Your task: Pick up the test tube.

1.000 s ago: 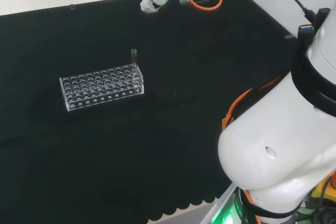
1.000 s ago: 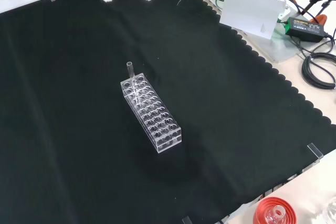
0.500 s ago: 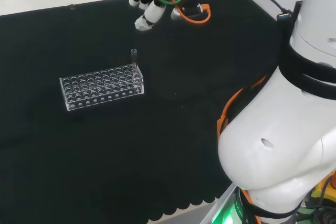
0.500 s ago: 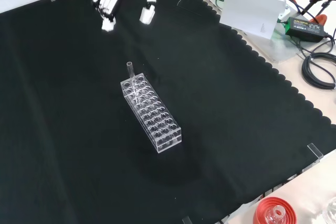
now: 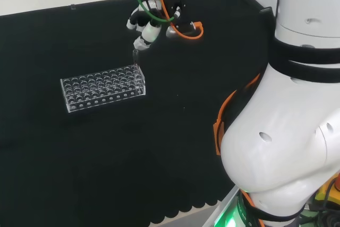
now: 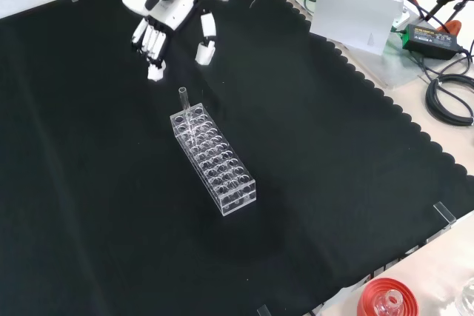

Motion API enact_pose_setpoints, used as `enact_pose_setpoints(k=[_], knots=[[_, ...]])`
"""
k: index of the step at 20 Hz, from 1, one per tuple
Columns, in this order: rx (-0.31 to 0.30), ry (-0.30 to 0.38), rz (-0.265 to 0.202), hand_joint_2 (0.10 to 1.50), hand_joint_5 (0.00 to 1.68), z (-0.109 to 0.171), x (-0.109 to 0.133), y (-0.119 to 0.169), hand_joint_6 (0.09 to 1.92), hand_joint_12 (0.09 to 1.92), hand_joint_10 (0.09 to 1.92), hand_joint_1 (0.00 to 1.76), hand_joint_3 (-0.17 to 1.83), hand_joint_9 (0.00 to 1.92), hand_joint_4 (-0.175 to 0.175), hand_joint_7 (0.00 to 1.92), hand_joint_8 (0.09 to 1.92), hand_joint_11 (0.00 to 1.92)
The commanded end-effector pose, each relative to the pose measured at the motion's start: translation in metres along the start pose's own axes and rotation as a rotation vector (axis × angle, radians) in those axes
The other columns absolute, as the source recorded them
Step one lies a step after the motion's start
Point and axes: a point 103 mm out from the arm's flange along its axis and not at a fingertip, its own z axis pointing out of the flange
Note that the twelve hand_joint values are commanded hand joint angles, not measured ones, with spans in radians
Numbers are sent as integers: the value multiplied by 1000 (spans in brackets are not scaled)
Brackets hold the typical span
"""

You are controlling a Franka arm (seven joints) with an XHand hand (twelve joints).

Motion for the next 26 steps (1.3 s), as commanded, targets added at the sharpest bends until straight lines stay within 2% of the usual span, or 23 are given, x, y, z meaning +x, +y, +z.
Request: enact_pose_setpoints(k=[1,4,8,14,26], knots=[[11,-21,-16,667,383,18,0,26,251,1544,919,917,554,401,-42,465,823,87],[25,-31,-14,660,412,26,-2,35,305,1535,905,933,568,423,-45,499,805,102],[41,-50,-4,648,396,34,-7,43,491,1529,891,953,592,451,-47,541,792,118],[49,-45,2,637,418,43,-9,40,656,1520,883,976,617,495,-51,632,786,147],[20,-6,-21,610,550,42,5,33,814,1480,823,1020,684,658,-85,860,751,278]])
